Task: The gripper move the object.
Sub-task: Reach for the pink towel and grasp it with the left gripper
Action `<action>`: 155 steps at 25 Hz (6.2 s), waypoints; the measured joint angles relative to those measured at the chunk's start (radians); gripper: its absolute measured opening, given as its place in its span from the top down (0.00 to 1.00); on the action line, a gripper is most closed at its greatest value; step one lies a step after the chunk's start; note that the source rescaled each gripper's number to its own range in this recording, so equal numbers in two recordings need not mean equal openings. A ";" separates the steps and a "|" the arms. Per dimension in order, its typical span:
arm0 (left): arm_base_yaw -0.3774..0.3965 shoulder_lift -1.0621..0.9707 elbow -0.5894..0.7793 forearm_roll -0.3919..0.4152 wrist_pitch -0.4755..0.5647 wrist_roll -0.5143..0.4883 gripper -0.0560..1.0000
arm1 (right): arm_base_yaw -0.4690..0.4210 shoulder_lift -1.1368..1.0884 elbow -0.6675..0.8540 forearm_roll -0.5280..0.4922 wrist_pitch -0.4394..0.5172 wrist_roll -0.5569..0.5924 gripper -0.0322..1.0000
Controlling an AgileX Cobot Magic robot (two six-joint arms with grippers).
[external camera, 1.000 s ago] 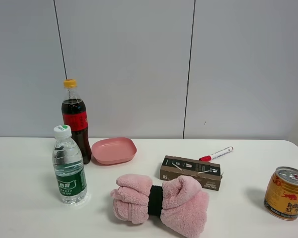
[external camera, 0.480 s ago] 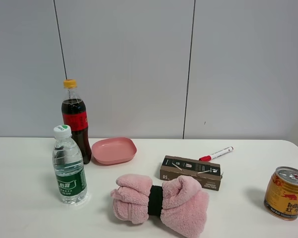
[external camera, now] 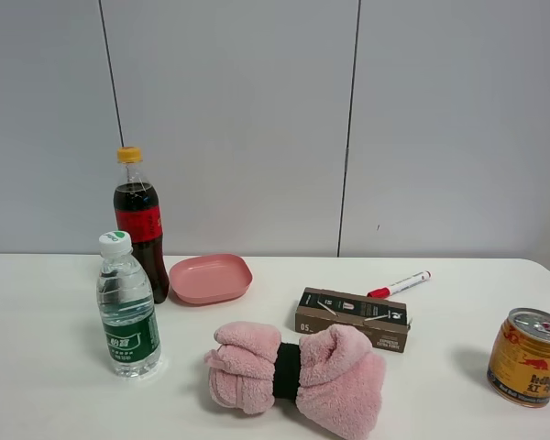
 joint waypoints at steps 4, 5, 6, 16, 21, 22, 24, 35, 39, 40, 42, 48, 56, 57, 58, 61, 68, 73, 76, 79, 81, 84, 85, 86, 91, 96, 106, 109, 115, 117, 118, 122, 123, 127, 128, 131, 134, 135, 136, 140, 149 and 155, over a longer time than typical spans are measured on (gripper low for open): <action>0.000 0.000 0.000 0.000 0.000 0.000 0.00 | 0.000 0.000 0.000 0.000 0.000 0.000 0.00; 0.000 0.000 0.000 0.000 0.000 0.000 0.00 | 0.000 0.000 0.000 0.000 0.000 0.000 0.00; 0.000 0.000 0.000 0.000 0.000 0.000 0.00 | 0.000 0.000 0.000 0.000 0.000 0.000 0.00; 0.000 0.000 0.000 0.000 0.000 0.000 0.00 | 0.000 0.000 0.000 0.000 0.000 0.000 0.00; 0.000 0.005 -0.012 0.000 -0.001 0.000 0.00 | 0.000 0.000 0.000 0.000 0.000 0.000 0.00; 0.000 0.014 -0.027 0.000 -0.001 0.000 0.00 | 0.000 0.000 0.000 0.000 0.000 0.000 0.00; 0.000 0.053 -0.061 -0.006 -0.007 0.007 0.00 | 0.000 0.000 0.000 0.000 0.000 0.000 0.00; 0.000 0.400 -0.307 -0.123 -0.108 0.077 0.00 | 0.000 0.000 0.000 0.000 0.000 0.000 0.00; 0.000 0.543 -0.374 -0.176 -0.147 0.159 0.00 | 0.000 0.000 0.000 0.000 0.000 0.000 0.00; 0.000 0.576 -0.391 -0.180 -0.158 0.181 0.00 | 0.000 0.000 0.000 0.000 0.000 0.000 0.00; 0.000 0.657 -0.424 -0.191 -0.181 0.209 0.00 | 0.000 0.000 0.000 0.000 0.000 0.000 0.00; -0.008 0.861 -0.547 -0.287 -0.213 0.283 0.00 | 0.000 0.000 0.000 0.000 0.000 0.000 0.00; -0.163 1.049 -0.686 -0.306 -0.283 0.319 0.00 | 0.000 0.000 0.000 0.000 0.000 0.000 0.00; -0.187 1.065 -0.695 -0.306 -0.293 0.319 0.00 | 0.000 0.000 0.000 0.000 0.000 0.000 0.00; -0.219 1.078 -0.699 -0.306 -0.302 0.320 0.00 | 0.000 0.000 0.000 0.000 0.000 0.000 0.00; -0.317 1.117 -0.700 -0.306 -0.326 0.348 0.00 | 0.000 0.000 0.000 0.000 0.000 0.000 0.00; -0.572 1.194 -0.700 -0.280 -0.333 0.511 0.00 | 0.000 0.000 0.000 0.000 0.000 0.000 0.00; -0.724 1.247 -0.700 -0.219 -0.334 0.616 0.00 | 0.000 0.000 0.000 -0.001 0.000 0.000 0.00; -0.783 1.279 -0.704 -0.213 -0.334 0.657 0.00 | 0.000 0.000 0.000 -0.001 0.000 0.000 0.00; -0.823 1.307 -0.707 -0.211 -0.335 0.683 0.00 | 0.000 0.000 0.000 -0.001 0.000 0.000 0.00; -0.844 1.326 -0.707 -0.204 -0.335 0.689 0.00 | 0.000 0.000 0.000 -0.001 0.000 0.000 0.00; -0.876 1.363 -0.707 -0.156 -0.334 0.689 0.00 | 0.000 0.000 0.000 -0.001 0.000 0.000 0.00; -0.887 1.379 -0.707 -0.133 -0.330 0.689 0.00 | 0.000 0.000 0.000 -0.001 0.000 0.000 0.00; -0.895 1.397 -0.707 -0.102 -0.324 0.689 0.00 | 0.000 0.000 0.000 -0.001 0.000 0.000 0.00; -0.906 1.494 -0.707 0.000 -0.322 0.689 0.00 | 0.000 0.000 0.000 -0.001 0.000 0.000 0.00; -0.906 1.590 -0.707 0.012 -0.375 0.691 0.00 | 0.000 0.000 0.000 -0.001 0.000 0.000 0.00; -0.906 1.726 -0.707 0.029 -0.553 0.756 0.00 | 0.000 0.000 0.000 -0.001 0.000 0.000 0.00; -0.906 1.768 -0.707 0.029 -0.592 0.758 0.00 | 0.000 0.000 0.000 -0.001 0.000 0.000 0.00; -0.906 1.843 -0.707 0.029 -0.606 0.776 0.00 | 0.000 0.000 0.000 -0.001 0.000 0.000 0.00; -0.902 1.861 -0.707 0.028 -0.610 0.778 0.00 | 0.000 0.000 0.000 -0.001 0.000 0.000 0.00; -0.898 1.869 -0.707 0.027 -0.614 0.779 0.00 | 0.000 0.000 0.000 -0.001 0.000 0.000 0.00; -0.870 1.897 -0.707 0.027 -0.617 0.787 0.00 | 0.000 0.000 0.000 -0.001 0.000 0.000 0.00; -0.865 1.901 -0.707 0.030 -0.618 0.787 0.00 | 0.000 0.000 0.000 -0.001 0.000 0.000 0.00; -0.856 1.920 -0.707 0.029 -0.624 0.799 0.00 | 0.000 0.000 0.000 -0.001 0.000 0.000 0.00; -0.852 1.924 -0.707 0.029 -0.625 0.806 0.00 | 0.000 0.000 0.000 -0.001 0.000 0.000 0.00; -0.838 1.946 -0.707 0.024 -0.627 0.824 0.00 | 0.000 0.000 0.000 -0.001 0.000 0.000 0.00; -0.822 1.972 -0.707 0.022 -0.629 0.829 0.00 | 0.000 0.000 0.000 -0.001 0.000 0.000 0.00; -0.818 1.979 -0.707 0.022 -0.630 0.829 0.00 | 0.000 0.000 0.000 -0.001 0.000 0.000 0.00; -0.817 1.983 -0.707 0.022 -0.631 0.831 0.00 | 0.000 0.000 0.000 -0.001 0.000 0.000 0.00; -0.815 2.002 -0.707 0.022 -0.635 0.833 0.00 | 0.000 0.000 0.000 -0.001 0.000 0.000 0.00; -0.805 2.040 -0.708 0.022 -0.705 0.835 0.00 | 0.000 0.000 0.000 -0.001 0.000 0.000 0.00; -0.802 2.073 -0.709 0.022 -0.711 0.836 0.00 | 0.000 0.000 0.000 -0.001 0.000 0.000 0.00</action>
